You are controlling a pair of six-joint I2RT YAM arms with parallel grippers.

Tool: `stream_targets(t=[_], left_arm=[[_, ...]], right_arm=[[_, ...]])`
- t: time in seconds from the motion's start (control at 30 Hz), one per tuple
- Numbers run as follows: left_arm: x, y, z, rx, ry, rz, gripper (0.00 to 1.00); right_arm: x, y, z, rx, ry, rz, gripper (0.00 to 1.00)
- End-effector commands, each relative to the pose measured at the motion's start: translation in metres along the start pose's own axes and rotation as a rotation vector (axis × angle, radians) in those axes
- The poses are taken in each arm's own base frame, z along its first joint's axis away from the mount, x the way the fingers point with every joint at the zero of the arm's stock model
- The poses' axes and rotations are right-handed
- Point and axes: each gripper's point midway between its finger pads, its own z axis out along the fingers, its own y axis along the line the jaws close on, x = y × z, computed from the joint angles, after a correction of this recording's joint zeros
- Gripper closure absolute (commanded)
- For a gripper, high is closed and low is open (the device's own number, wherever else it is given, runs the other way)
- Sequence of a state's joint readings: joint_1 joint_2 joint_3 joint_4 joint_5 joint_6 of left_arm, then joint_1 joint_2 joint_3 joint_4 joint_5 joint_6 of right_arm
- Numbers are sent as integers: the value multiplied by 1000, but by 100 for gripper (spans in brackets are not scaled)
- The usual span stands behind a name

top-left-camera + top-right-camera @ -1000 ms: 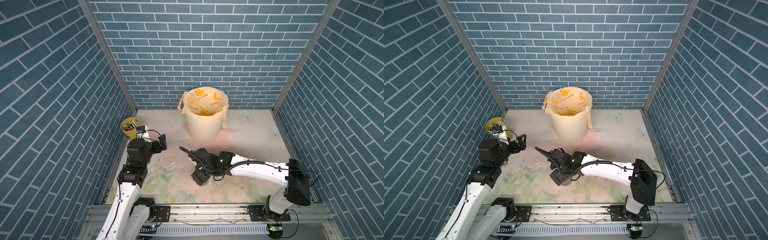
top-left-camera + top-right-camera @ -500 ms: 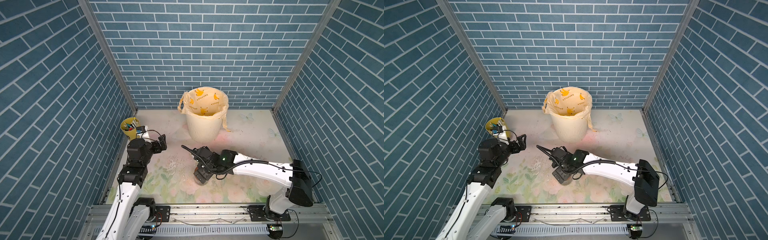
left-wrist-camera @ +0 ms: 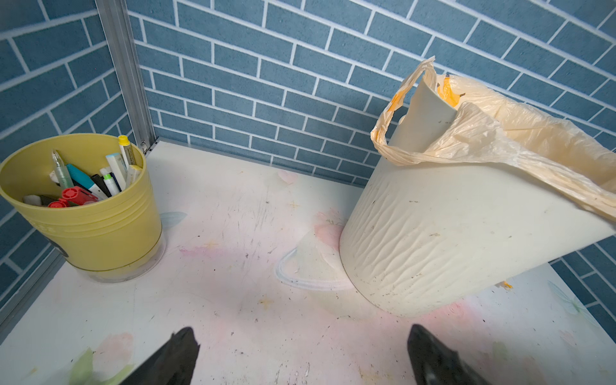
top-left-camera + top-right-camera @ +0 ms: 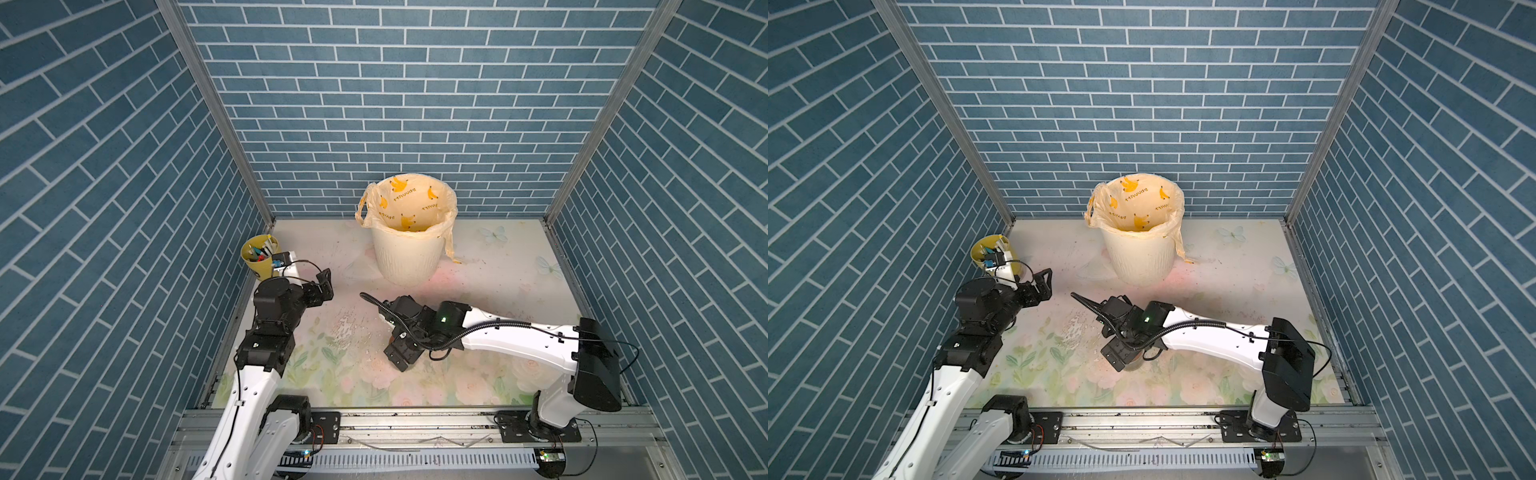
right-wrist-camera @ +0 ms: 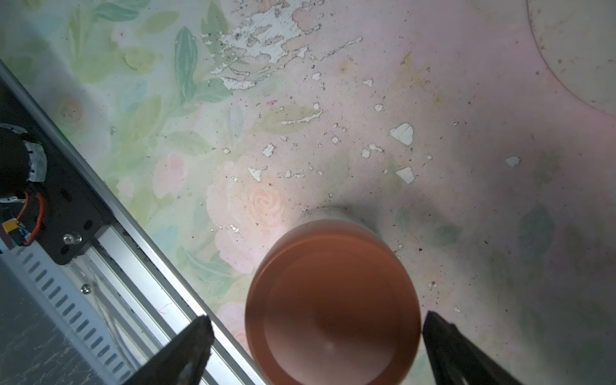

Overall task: Empty moldy tea leaves from jars
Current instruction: Pick up the jar from the center of the board.

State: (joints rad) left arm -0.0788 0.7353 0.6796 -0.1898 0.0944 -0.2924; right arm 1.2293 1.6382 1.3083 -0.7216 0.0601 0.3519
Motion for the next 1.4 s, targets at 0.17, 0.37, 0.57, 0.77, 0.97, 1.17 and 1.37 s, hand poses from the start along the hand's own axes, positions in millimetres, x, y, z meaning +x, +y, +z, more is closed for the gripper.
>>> stream_targets(t=[0.17, 0.37, 0.57, 0.77, 0.97, 1.17, 1.37], left_arm=[[4, 4, -1, -13, 6, -2, 1], [4, 4, 0, -15, 6, -2, 1], [5, 4, 1, -15, 9, -4, 1], [6, 5, 1, -16, 10, -3, 1], [4, 4, 0, -16, 7, -2, 1], [4, -8, 3, 52, 18, 9, 1], [-6, -33, 2, 189, -6, 41, 1]], right_arm=[[9, -6, 18, 17, 39, 12, 1], [10, -7, 20, 23, 44, 7, 2], [11, -10, 21, 41, 52, 3, 8], [15, -14, 23, 65, 67, -9, 21], [13, -18, 20, 85, 58, -11, 46], [10, -20, 18, 96, 63, -14, 76], [-10, -28, -9, 70, -12, 27, 100]])
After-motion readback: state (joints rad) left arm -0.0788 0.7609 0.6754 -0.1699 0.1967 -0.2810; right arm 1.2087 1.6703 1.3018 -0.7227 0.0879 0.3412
